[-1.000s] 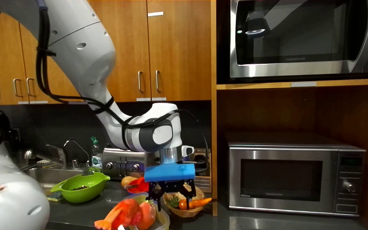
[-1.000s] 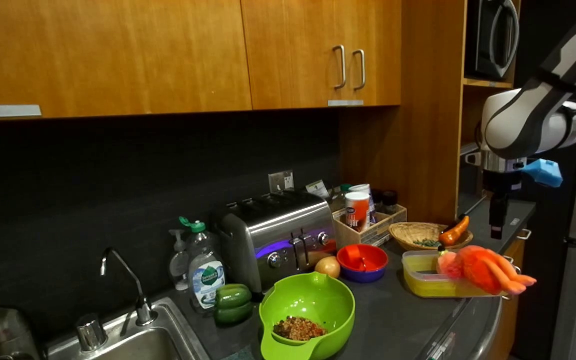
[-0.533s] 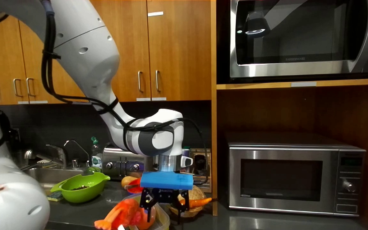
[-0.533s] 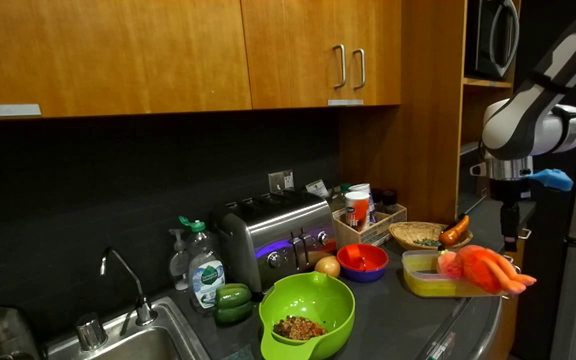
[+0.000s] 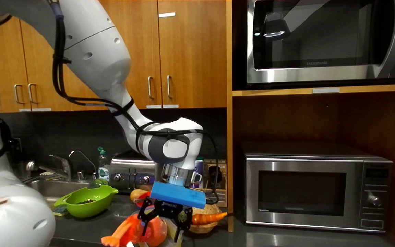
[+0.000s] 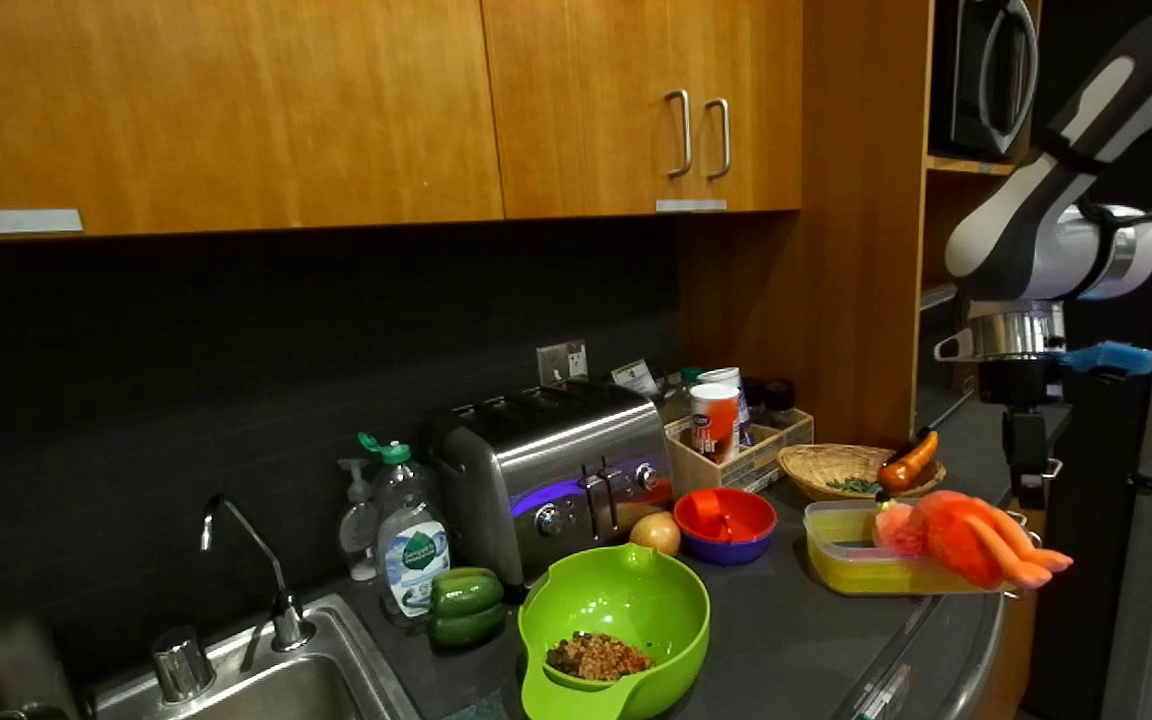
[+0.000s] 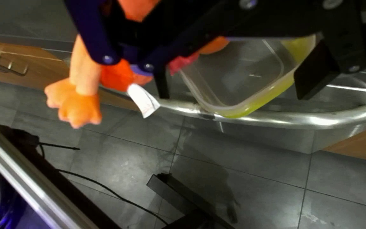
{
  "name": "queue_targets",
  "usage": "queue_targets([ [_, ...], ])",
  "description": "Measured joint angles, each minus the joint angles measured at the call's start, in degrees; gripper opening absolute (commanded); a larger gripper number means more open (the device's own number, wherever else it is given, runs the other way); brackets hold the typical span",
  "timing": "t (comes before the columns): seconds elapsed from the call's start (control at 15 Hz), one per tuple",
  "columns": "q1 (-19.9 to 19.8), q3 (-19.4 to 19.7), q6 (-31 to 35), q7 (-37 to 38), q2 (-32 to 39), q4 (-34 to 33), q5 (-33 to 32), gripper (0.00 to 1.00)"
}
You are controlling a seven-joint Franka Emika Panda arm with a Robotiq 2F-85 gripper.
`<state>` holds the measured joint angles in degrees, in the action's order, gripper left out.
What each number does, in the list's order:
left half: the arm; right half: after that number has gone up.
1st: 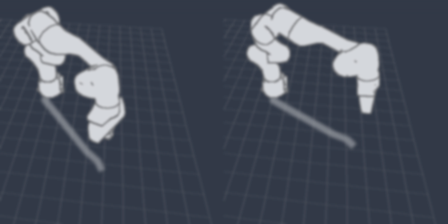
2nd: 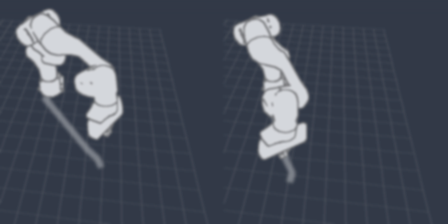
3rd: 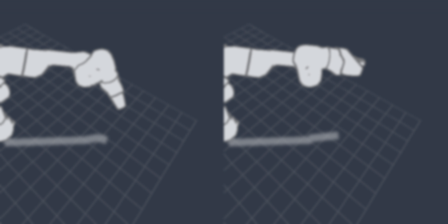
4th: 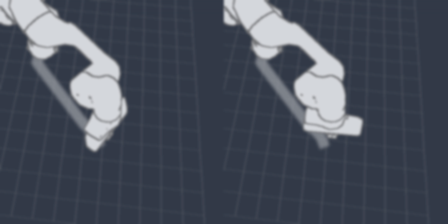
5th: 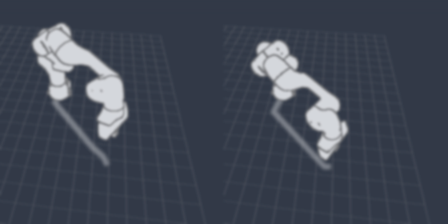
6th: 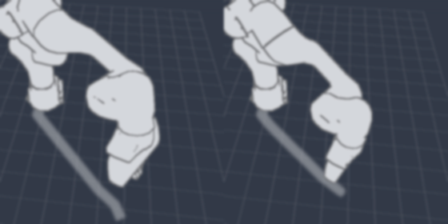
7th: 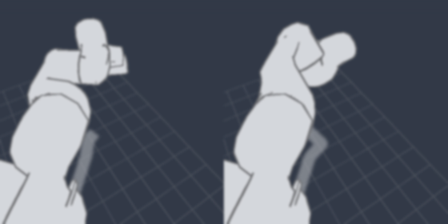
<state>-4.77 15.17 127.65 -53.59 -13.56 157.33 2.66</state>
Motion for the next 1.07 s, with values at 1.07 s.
queue_targets([
  [1.07, 0.92, -5.47, 7.17, -2.97, 9.40, -5.53, 1.92, 1.00],
])
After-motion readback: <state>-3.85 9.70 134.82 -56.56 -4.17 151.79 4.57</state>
